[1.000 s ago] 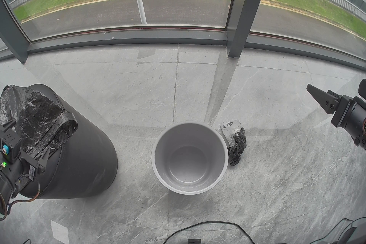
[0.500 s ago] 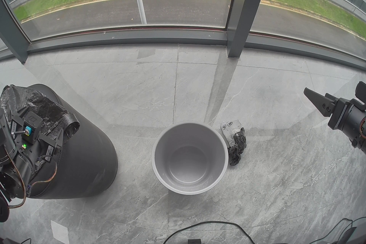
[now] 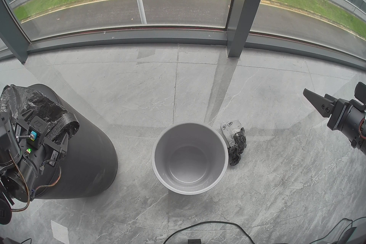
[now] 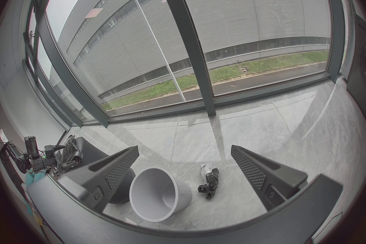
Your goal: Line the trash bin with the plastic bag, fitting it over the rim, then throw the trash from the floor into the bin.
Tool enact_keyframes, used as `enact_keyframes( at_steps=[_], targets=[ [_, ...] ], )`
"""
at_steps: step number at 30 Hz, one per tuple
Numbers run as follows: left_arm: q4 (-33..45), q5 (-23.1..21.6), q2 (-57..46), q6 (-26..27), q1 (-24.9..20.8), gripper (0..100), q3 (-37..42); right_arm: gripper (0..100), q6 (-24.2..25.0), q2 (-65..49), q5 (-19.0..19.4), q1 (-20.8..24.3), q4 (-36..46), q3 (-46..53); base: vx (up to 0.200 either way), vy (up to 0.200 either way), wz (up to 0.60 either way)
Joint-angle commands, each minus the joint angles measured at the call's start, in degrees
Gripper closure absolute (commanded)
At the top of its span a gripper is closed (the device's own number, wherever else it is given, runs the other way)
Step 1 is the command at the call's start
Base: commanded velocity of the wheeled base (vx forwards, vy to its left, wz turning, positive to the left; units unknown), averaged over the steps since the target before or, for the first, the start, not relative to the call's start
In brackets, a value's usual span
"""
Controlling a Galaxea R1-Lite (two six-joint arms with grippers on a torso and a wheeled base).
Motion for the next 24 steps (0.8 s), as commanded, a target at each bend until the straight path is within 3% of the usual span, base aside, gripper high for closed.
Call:
enact_keyframes(
  at_steps=[1, 5, 16, 24],
  targets=[
    [0.0, 0.3, -0.2, 0.0, -0.6, 0, 1.1, 0, 0.0, -0.1, 0.0, 0.0, 0.0, 0.2, 0.000, 0.000, 0.00],
    [-1.6, 1.2, 1.8, -0.1, -1.5, 0, 2.1, 0, 0.0, -0.1, 0.0, 0.0, 0.0, 0.2, 0.000, 0.000, 0.00],
    [-15.5, 3.3, 9.9, 1.8, -1.5, 0, 1.4, 0, 0.0, -0.1, 0.0, 0.0, 0.0, 0.3, 0.000, 0.000, 0.00],
    [-17.6, 3.9, 11.5, 2.6, -0.8, 0, 1.1, 0, 0.0, -0.1, 0.0, 0.0, 0.0, 0.3, 0.000, 0.000, 0.00]
  ],
)
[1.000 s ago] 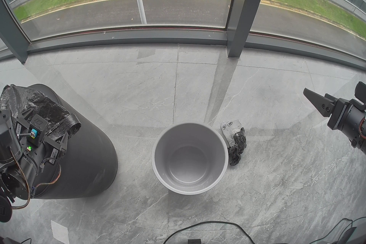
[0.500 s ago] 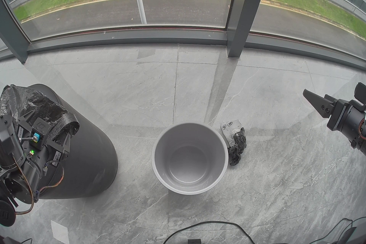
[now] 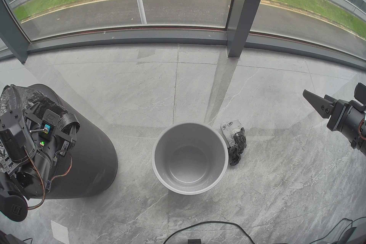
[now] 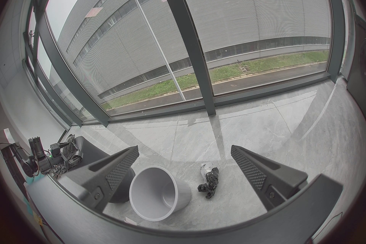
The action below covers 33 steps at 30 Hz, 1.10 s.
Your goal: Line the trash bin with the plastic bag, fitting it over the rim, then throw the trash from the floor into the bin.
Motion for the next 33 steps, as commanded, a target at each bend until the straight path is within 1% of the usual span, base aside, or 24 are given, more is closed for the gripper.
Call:
enact_keyframes(
  at_steps=[1, 3, 8, 13, 19, 20, 24, 33],
  targets=[
    [-0.1, 0.9, 1.4, 0.1, 0.2, 0, -0.2, 0, 0.0, -0.1, 0.0, 0.0, 0.0, 0.0, 0.000, 0.000, 0.00],
    [-0.3, 1.8, 1.4, 0.5, 0.4, 0, -0.3, 0, 0.0, -0.1, 0.0, 0.0, 0.0, 0.0, 0.000, 0.000, 0.00],
    [-0.4, 2.0, 1.6, 0.5, 1.4, 0, -1.1, 0, 0.0, -0.1, 0.0, 0.0, 0.0, 0.0, 0.000, 0.000, 0.00],
    [-2.8, 2.0, 2.6, 0.5, 1.7, 0, -1.7, 0, 0.0, -0.1, 0.0, 0.0, 0.0, 0.1, 0.000, 0.000, 0.00],
    [-7.5, 2.0, 5.6, 0.6, 1.7, 0, -1.7, 0, 0.0, -0.1, 0.0, 0.0, 0.0, 0.1, 0.000, 0.000, 0.00],
    [-10.0, 2.1, 7.0, 0.7, 1.7, 100, -1.5, 0, 0.0, -0.2, 0.0, 0.0, 0.0, 0.1, 0.000, 0.000, 0.00],
    [-12.4, 2.2, 8.0, 0.9, 1.9, 100, -1.1, 0, 0.0, -0.1, 0.0, 0.0, 0.0, 0.1, 0.000, 0.000, 0.00],
    [-12.9, 2.8, 7.2, 1.1, 2.4, 100, -1.0, 0, 0.0, -0.2, 0.0, 0.0, 0.0, 0.1, 0.000, 0.000, 0.00]
  ],
)
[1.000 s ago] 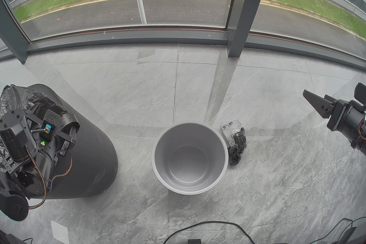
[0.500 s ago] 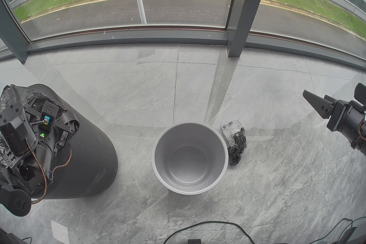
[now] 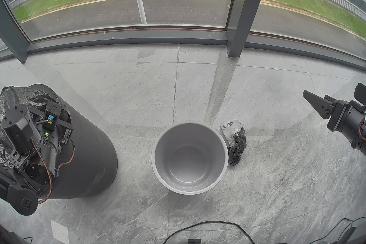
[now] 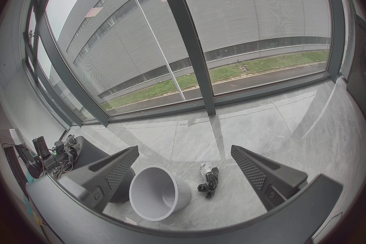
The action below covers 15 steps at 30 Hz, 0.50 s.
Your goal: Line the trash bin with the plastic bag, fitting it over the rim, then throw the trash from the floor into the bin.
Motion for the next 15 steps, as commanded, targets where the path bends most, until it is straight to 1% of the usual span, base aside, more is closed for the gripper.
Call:
enact_keyframes(
  at_steps=[1, 3, 4, 5, 8, 10, 11, 12, 14, 15],
  targets=[
    [-0.8, 0.0, -0.3, -0.1, 0.1, 100, 0.0, 0, 0.0, -0.1, 0.0, 0.0, 0.0, 0.0, 0.000, 0.000, 0.00],
    [-3.2, 0.0, -0.7, -0.4, -0.1, 100, -0.5, 0, 0.1, -0.3, 0.0, 0.1, 0.0, 0.0, 0.000, 0.000, 0.00],
    [-3.2, 0.0, -0.7, -0.4, -0.1, 100, -0.5, 0, 0.1, -0.3, 0.0, 0.1, 0.0, 0.0, 0.000, 0.000, 0.00],
    [-6.7, -0.1, -1.2, -0.7, -0.7, 100, -1.9, 0, 0.1, -0.6, 0.2, 0.3, 0.0, -0.1, 0.000, 0.000, 0.00],
    [-9.2, 0.0, -2.9, -2.5, -2.9, 100, -7.1, 0, 0.2, -1.2, 0.2, 1.0, -0.1, -0.1, 0.000, 0.000, 0.00],
    [-9.0, 0.2, -4.4, -6.0, -4.3, 100, -13.7, 0, 0.5, -1.6, 0.2, 2.1, -0.1, -0.2, 0.000, 0.000, 0.00],
    [-8.8, 0.9, -4.4, -10.2, -5.2, 100, -19.1, 0, 0.8, -1.9, 0.2, 2.9, -0.1, -0.2, 0.000, 0.000, 0.00],
    [-8.8, 1.0, -4.4, -10.6, -5.4, 100, -19.5, 0, 0.8, -2.0, 0.2, 3.2, -0.1, -0.2, 0.000, 0.000, 0.00],
    [-7.6, 2.2, -4.8, -15.3, -7.9, 100, -24.1, 0, 1.1, -2.1, 0.1, 4.8, 0.0, -0.1, 0.000, 0.000, 0.00],
    [-6.8, 2.7, -4.9, -16.6, -8.8, 100, -24.9, 0, 1.1, -2.1, 0.1, 5.3, 0.0, -0.1, 0.000, 0.000, 0.00]
  ],
)
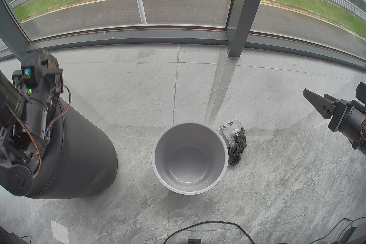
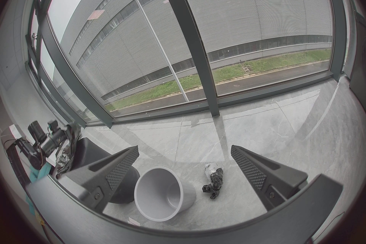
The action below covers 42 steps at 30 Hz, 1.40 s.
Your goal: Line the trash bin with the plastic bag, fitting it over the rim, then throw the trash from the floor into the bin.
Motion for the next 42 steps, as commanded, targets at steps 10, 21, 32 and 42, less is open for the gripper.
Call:
enact_keyframes(
  at_steps=[10, 21, 32, 42],
  targets=[
    [36.7, 3.1, -12.2, -44.4, -15.6, 100, -18.3, 0, 0.5, 1.9, 0.2, 10.2, 0.0, 1.1, 0.000, 0.000, 0.00],
    [67.5, -1.8, -14.3, -68.1, -24.8, 100, -36.0, 0, 6.1, 14.5, 7.8, 16.2, 0.9, -10.6, 0.000, 0.000, 0.00],
    [79.5, -7.4, -12.9, -78.9, -27.4, 100, -47.9, 0, 6.1, 18.6, 7.8, 20.9, 0.0, -12.4, 0.000, 0.000, 0.00],
    [80.0, -14.9, -13.6, -86.2, -29.7, 100, -46.1, 0, 5.7, 25.2, 7.7, 23.6, -2.4, -13.6, 0.000, 0.000, 0.00]
  ],
)
